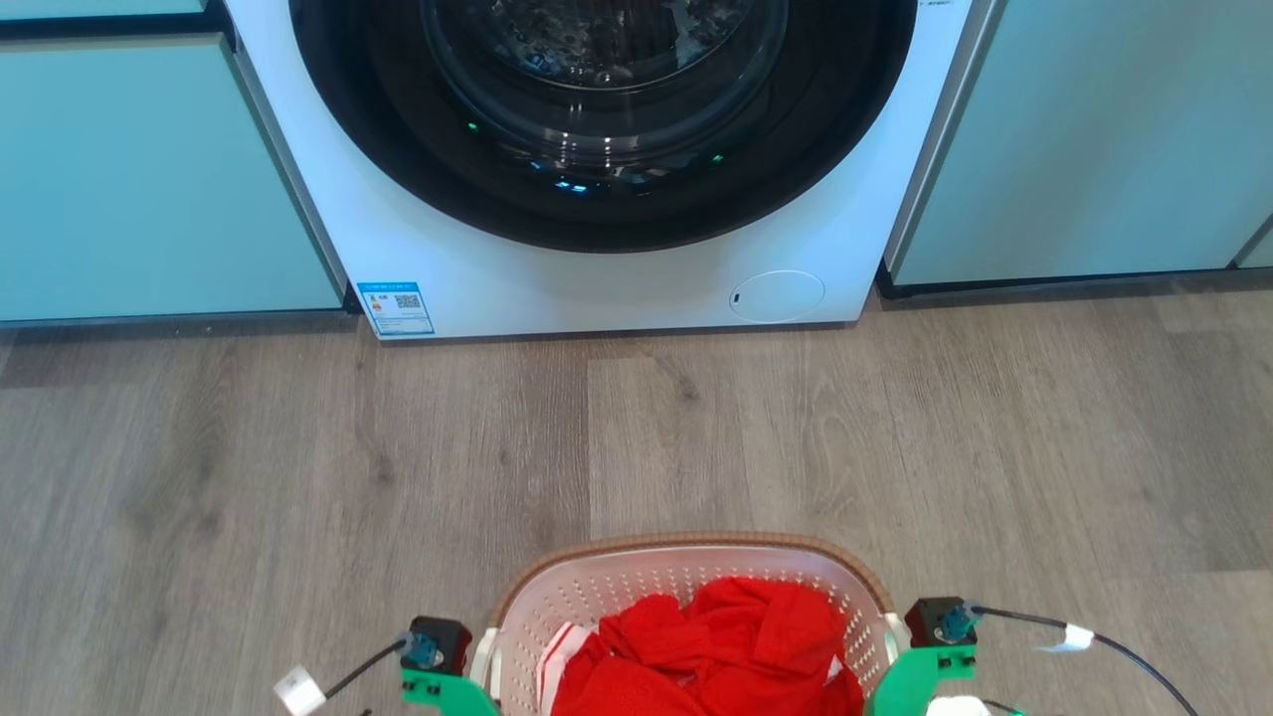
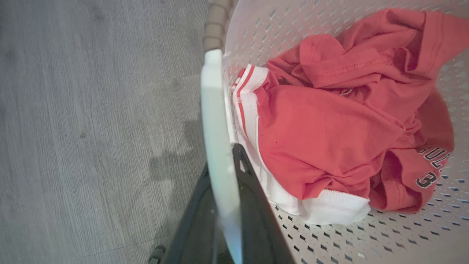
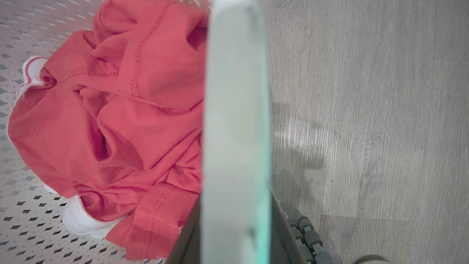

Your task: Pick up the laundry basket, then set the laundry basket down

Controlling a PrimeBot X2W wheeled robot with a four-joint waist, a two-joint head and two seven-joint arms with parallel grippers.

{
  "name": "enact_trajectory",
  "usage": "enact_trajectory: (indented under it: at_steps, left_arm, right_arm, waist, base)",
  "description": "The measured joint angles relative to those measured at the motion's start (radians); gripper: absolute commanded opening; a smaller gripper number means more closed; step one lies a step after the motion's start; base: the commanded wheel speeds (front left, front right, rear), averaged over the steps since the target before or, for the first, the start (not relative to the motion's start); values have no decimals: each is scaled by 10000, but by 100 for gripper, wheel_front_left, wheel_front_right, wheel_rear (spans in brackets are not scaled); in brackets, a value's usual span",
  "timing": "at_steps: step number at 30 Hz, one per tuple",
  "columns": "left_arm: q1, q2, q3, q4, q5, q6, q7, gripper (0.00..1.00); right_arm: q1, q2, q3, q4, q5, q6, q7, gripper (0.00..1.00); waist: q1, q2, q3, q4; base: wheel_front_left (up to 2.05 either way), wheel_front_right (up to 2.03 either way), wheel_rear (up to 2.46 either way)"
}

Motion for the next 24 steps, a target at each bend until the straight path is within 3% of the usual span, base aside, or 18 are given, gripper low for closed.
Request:
enact_trajectory:
  at_steps: [24]
  left_arm:
    - [0, 8, -347, -222, -470, 341, 184, 0]
  right_arm:
    - [-119, -6, 650, 157, 568, 0, -209, 0]
  waist:
    - [0, 0, 105, -25]
  base:
    - [0, 0, 0]
